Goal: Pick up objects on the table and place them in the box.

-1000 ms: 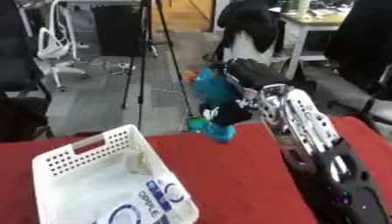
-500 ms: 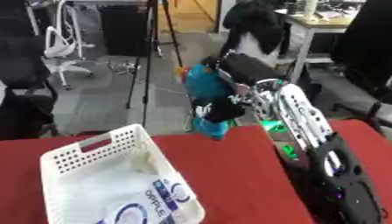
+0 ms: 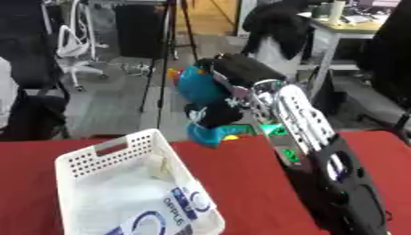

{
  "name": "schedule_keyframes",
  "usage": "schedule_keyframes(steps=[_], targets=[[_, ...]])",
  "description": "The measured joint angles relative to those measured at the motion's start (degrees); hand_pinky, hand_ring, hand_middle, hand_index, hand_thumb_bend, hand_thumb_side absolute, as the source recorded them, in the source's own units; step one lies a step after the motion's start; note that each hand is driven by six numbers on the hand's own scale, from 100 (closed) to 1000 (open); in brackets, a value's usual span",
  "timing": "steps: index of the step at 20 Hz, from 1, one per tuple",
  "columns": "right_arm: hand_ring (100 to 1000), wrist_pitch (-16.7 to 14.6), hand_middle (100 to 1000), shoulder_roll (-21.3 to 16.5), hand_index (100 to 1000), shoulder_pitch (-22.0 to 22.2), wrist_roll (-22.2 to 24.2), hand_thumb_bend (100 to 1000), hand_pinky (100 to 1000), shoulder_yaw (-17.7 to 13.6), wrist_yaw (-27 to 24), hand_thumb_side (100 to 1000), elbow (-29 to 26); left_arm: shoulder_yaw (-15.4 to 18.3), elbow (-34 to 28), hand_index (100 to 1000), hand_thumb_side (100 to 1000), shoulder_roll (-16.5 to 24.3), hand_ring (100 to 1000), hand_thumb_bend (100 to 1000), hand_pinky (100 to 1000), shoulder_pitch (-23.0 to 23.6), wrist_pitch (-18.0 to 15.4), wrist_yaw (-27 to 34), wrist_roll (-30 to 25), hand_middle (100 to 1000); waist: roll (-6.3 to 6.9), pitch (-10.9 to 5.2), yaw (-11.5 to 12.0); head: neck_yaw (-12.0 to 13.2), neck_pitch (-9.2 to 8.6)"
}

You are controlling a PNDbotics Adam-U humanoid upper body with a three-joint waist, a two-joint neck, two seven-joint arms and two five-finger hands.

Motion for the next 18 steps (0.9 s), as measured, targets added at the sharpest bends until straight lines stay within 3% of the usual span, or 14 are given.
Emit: schedule_keyframes(steps=[10, 18], targets=[[371, -0.78, 304, 1.48, 380, -0.43, 0.78, 100, 314, 1.90, -0.68, 484, 0.29, 0.08, 0.00, 806, 1000, -0.52, 794, 100, 813, -1.07, -0.01, -0.35, 1.34, 794, -1.01, 0.00, 2.27, -3.68, -0.18], [367, -1.01, 299, 2.55, 378, -0.53, 1.01, 100, 312, 2.43, -2.38, 464, 1.52, 1.27, 0.00, 796, 1000, -2.05, 783, 100, 798, -3.11, -0.19, -1.34, 3.44, 778, -1.09, 0.05, 4.87, -5.98, -0.68]])
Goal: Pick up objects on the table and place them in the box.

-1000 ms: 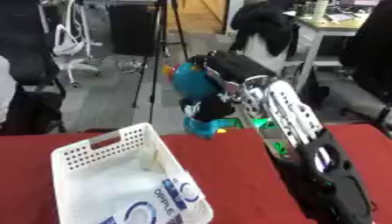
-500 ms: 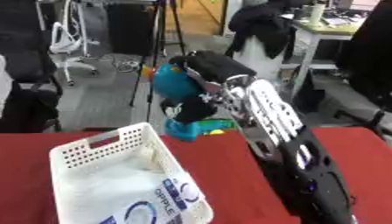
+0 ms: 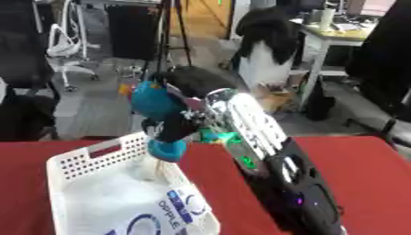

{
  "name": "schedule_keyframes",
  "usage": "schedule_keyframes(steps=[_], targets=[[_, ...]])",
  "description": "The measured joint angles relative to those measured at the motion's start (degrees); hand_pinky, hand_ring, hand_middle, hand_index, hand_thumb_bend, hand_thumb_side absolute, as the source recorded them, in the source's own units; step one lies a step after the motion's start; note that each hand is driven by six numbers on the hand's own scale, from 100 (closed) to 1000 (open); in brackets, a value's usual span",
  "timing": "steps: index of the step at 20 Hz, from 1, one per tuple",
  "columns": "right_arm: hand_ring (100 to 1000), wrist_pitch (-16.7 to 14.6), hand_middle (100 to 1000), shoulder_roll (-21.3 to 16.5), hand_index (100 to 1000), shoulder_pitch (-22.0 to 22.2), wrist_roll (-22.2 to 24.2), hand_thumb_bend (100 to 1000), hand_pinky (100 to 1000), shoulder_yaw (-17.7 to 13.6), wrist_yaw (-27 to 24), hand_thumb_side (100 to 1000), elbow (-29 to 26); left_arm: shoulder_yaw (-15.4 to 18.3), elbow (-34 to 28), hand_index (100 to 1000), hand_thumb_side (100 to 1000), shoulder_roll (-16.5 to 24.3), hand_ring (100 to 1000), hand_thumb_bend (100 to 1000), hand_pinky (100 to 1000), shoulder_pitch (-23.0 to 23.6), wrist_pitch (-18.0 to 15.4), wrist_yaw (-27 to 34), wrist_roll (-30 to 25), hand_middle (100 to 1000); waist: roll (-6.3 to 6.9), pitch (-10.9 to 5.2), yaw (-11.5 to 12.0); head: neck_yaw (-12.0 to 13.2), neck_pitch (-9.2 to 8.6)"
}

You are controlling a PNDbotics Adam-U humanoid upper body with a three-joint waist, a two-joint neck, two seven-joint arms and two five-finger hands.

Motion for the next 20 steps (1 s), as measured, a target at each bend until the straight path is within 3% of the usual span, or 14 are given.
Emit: schedule_keyframes(steps=[15, 19, 20], targets=[[375, 0.03, 301, 3.10, 380, -0.46, -0.03, 100, 305, -0.01, -1.85, 442, 3.76, 2.03, 0.00, 793, 1000, -2.15, 781, 100, 794, -3.23, -1.04, -2.00, 2.99, 775, -0.59, 0.59, 2.85, -2.03, -0.34], [423, 0.18, 329, 3.99, 407, -0.41, -0.18, 100, 322, -0.02, -2.22, 449, 3.76, 2.29, 0.00, 793, 1000, -2.47, 782, 100, 796, -3.37, -1.12, -2.18, 3.32, 776, -0.76, 1.05, 3.13, -2.20, -0.54], [458, 0.28, 372, 4.10, 436, -0.34, -0.28, 100, 354, -0.02, -2.40, 448, 3.75, 2.29, 0.00, 793, 1000, -2.47, 783, 100, 796, -3.37, -1.08, -2.24, 3.40, 777, -0.76, 1.09, 3.12, -2.21, -0.60]])
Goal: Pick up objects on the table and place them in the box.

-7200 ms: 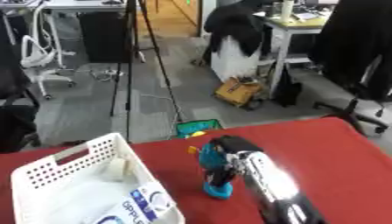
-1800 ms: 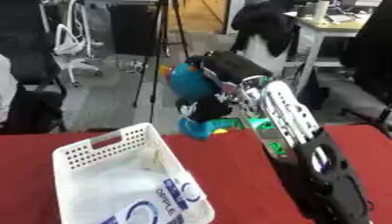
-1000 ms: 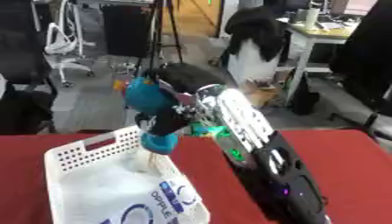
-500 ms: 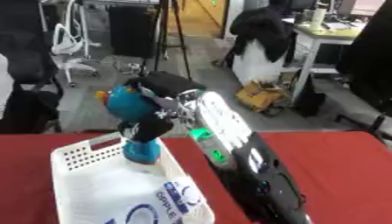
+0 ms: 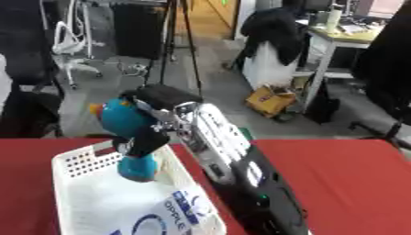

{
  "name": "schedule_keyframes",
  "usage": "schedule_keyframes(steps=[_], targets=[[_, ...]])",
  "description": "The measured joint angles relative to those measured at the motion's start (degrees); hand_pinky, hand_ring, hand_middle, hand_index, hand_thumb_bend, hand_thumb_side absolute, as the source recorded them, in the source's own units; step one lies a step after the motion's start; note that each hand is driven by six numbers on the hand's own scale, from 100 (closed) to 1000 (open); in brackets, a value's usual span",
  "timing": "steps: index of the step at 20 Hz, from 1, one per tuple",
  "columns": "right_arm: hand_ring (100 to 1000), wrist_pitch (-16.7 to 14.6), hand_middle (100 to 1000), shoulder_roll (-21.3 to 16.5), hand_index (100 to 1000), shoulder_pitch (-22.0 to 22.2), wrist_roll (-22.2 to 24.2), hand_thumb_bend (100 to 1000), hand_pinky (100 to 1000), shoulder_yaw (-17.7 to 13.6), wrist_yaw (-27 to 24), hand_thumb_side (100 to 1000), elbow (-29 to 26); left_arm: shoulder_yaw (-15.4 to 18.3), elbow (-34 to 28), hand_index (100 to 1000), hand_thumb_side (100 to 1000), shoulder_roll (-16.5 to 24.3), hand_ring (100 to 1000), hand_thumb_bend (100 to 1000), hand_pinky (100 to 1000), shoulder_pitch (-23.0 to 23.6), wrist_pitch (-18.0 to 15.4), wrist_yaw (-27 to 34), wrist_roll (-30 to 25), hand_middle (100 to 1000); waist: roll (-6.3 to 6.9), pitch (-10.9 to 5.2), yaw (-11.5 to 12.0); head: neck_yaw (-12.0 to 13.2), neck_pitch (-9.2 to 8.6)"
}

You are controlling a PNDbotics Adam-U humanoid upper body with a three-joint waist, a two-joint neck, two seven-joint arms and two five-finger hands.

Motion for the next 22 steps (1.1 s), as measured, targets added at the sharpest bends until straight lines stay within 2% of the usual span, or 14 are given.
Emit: schedule_keyframes(steps=[2, 7, 8, 9, 11, 17, 22], targets=[[551, 0.08, 474, 0.21, 571, 0.19, -0.17, 100, 447, 0.00, -1.11, 471, -0.21, 0.02, 0.00, 793, 1000, 0.00, 783, 100, 797, 0.00, 0.06, -0.14, 0.11, 778, 0.00, 0.03, -0.02, 0.01, -0.20], [732, -0.89, 674, 0.51, 752, 0.90, -0.28, 102, 655, -0.05, -5.32, 627, -1.31, 0.16, 0.00, 793, 1000, -0.01, 784, 100, 798, 0.02, 0.18, -0.32, 0.56, 779, 0.00, 0.40, -0.40, 0.31, -0.23], [765, -1.28, 722, 0.51, 780, 0.98, -0.17, 133, 703, -0.11, -6.19, 668, -1.49, 0.24, 0.00, 794, 1000, -0.01, 785, 100, 798, 0.03, 0.19, -0.36, 0.65, 779, 0.00, 0.40, -0.42, 0.33, -0.23], [837, -1.69, 801, 0.51, 851, 0.99, -0.07, 213, 797, -0.21, -7.00, 712, -1.72, 0.33, 0.00, 794, 1000, -0.01, 785, 100, 799, 0.04, 0.21, -0.42, 0.72, 779, 0.00, 0.40, -0.50, 0.34, -0.23], [879, -2.44, 848, 0.51, 894, 1.10, 0.18, 249, 847, -0.40, -9.01, 722, -2.08, 0.34, 0.00, 794, 1000, -0.01, 785, 100, 799, 0.07, 0.28, -0.52, 0.80, 779, 0.00, 0.40, -0.79, 0.34, -0.22], [925, -3.73, 902, 0.49, 942, 1.43, 0.22, 324, 897, -1.06, -11.52, 728, -2.18, 0.35, 0.00, 794, 1000, -0.01, 786, 100, 800, 0.13, 0.45, -0.77, 1.02, 780, 0.00, 0.40, -1.01, 0.34, -0.21], [929, -4.22, 903, 0.40, 939, 1.51, 0.09, 307, 899, -1.15, -11.65, 720, -2.25, 0.35, 0.00, 795, 1000, -0.01, 786, 100, 800, 0.16, 0.50, -0.96, 1.06, 780, 0.00, 0.56, -1.17, 0.42, -0.21]])
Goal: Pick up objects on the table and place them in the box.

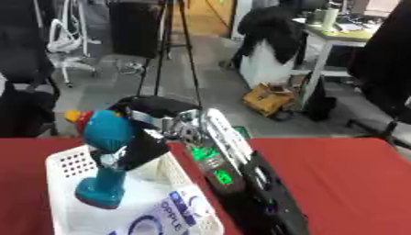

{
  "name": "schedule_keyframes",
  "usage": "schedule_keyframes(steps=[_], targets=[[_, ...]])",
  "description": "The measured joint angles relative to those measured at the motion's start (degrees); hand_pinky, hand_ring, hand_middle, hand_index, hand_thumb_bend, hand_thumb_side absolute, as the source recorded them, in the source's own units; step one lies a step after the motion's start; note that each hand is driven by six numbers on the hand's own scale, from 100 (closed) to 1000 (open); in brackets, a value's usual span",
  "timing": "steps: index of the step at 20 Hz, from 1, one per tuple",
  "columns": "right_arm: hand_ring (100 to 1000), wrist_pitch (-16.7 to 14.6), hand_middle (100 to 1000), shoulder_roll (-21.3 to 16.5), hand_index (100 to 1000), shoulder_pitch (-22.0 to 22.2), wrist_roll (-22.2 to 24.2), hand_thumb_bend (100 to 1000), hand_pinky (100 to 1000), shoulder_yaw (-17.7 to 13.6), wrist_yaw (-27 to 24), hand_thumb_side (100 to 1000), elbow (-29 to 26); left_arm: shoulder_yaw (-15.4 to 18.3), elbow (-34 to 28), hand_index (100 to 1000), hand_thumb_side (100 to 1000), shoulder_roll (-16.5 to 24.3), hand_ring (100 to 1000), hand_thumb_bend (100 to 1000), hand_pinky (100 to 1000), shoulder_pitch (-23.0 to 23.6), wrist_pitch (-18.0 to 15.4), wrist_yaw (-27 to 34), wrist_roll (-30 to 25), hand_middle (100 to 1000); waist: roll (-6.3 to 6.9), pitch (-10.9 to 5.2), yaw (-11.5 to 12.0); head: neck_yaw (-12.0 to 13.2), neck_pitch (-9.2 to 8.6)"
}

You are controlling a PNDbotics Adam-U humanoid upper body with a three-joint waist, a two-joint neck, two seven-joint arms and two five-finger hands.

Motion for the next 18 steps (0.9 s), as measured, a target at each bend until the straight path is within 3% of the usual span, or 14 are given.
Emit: schedule_keyframes(steps=[6, 7, 8, 9, 10, 11, 14, 18], targets=[[932, -0.51, 905, -0.68, 924, 0.68, -0.41, 253, 899, -0.06, 0.72, 735, -0.76, 0.00, 0.00, 795, 1000, 0.00, 786, 100, 801, 0.11, 0.03, -0.33, 0.02, 781, 0.00, 0.17, -0.28, 0.02, 0.00], [963, -0.67, 964, -0.85, 980, 0.80, -0.55, 289, 926, -0.03, 1.03, 798, -0.98, 0.00, 0.00, 795, 1000, 0.00, 787, 100, 801, 0.16, 0.04, -0.38, 0.02, 780, 0.00, 0.24, -0.28, 0.00, -0.01], [963, -1.04, 964, -1.10, 980, 0.92, -0.90, 289, 926, 0.06, 1.50, 798, -1.30, 0.00, 0.00, 795, 1000, 0.00, 787, 100, 801, 0.21, 0.05, -0.47, 0.02, 780, 0.00, 0.33, -0.29, -0.03, -0.02], [1000, -1.63, 1000, -1.22, 1000, 0.97, -1.32, 458, 976, 0.15, 2.10, 810, -1.61, 0.00, 0.00, 795, 1000, 0.00, 787, 100, 802, 0.21, 0.06, -0.55, 0.02, 778, 0.00, 0.36, -0.29, -0.07, -0.03], [1000, -2.41, 1000, -1.48, 1000, 1.01, -1.69, 458, 976, 0.22, 3.11, 810, -1.85, 0.00, 0.00, 795, 1000, 0.00, 787, 100, 802, 0.22, 0.08, -0.61, 0.02, 778, 0.00, 0.36, -0.29, -0.10, -0.05], [1000, -3.41, 1000, -1.79, 1000, 1.17, -1.92, 572, 1000, 0.35, 4.61, 836, -1.88, 0.00, 0.00, 795, 1000, 0.00, 787, 100, 803, 0.23, 0.11, -0.67, 0.05, 779, 0.00, 0.37, -0.31, -0.12, -0.08], [1000, -6.77, 1000, -2.38, 1000, 1.48, -2.06, 557, 1000, 0.54, 10.01, 829, -1.59, 0.00, 0.00, 795, 1000, 0.00, 788, 100, 803, 0.29, 0.28, -0.80, 0.22, 779, 0.00, 0.49, -0.42, -0.21, -0.22], [1000, -10.35, 1000, -2.53, 1000, 1.60, -2.56, 608, 1000, 0.84, 14.24, 851, -0.81, 0.00, 0.00, 794, 1000, 0.00, 783, 100, 803, 0.30, 0.39, -1.05, 0.33, 779, 0.00, 0.56, -0.58, -0.39, -0.48]])
